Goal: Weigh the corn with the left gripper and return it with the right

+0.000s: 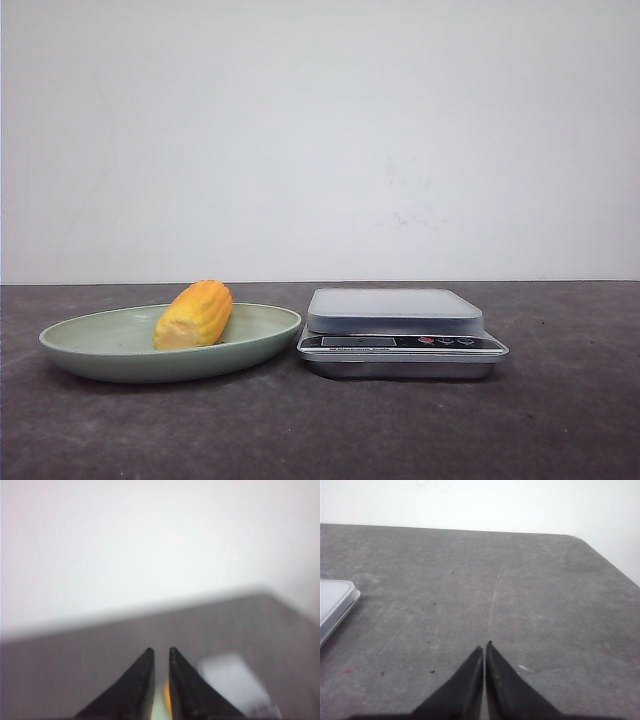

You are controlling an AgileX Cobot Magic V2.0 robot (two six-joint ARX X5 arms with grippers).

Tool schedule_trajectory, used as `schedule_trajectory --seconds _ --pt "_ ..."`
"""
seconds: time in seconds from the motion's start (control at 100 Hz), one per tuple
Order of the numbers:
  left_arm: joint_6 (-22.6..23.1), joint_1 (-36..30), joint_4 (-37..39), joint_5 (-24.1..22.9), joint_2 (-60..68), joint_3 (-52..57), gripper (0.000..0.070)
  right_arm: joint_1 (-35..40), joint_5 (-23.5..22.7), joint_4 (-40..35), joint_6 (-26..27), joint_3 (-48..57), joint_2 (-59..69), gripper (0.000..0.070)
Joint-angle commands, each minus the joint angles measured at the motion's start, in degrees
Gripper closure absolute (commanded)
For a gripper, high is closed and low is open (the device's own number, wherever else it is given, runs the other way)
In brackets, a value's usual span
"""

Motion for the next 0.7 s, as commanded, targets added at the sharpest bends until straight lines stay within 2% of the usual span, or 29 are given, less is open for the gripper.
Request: schedule_trajectory --seconds 0.0,0.11,0.34,0.45,0.69 --pt "10.73 2.56 14.6 1.53 -1.09 -5.6 0.0696 0.04 0.07 0.63 -0.57 -0.28 -0.13 0.07" --pt "11.82 8.94 29.0 5.16 -4.48 -18.08 0.0696 0.04 0.22 0.63 -0.57 -0.28 -0.13 0.07" --pt "5.27 20.06 50.86 15.69 -13.92 -48.19 0.0696 0.04 0.22 0.63 -0.57 -0.28 -0.13 0.07" --pt "1.38 23.15 54.69 20.2 -18.67 -60.74 0.0696 0.04 0.22 0.63 -0.57 -0.28 -0.13 0.07" --pt "-3.98 28.22 57.66 19.34 -27.36 -79.95 0.0696 0.04 0.22 0.63 -0.57 -0.28 -0.13 0.07"
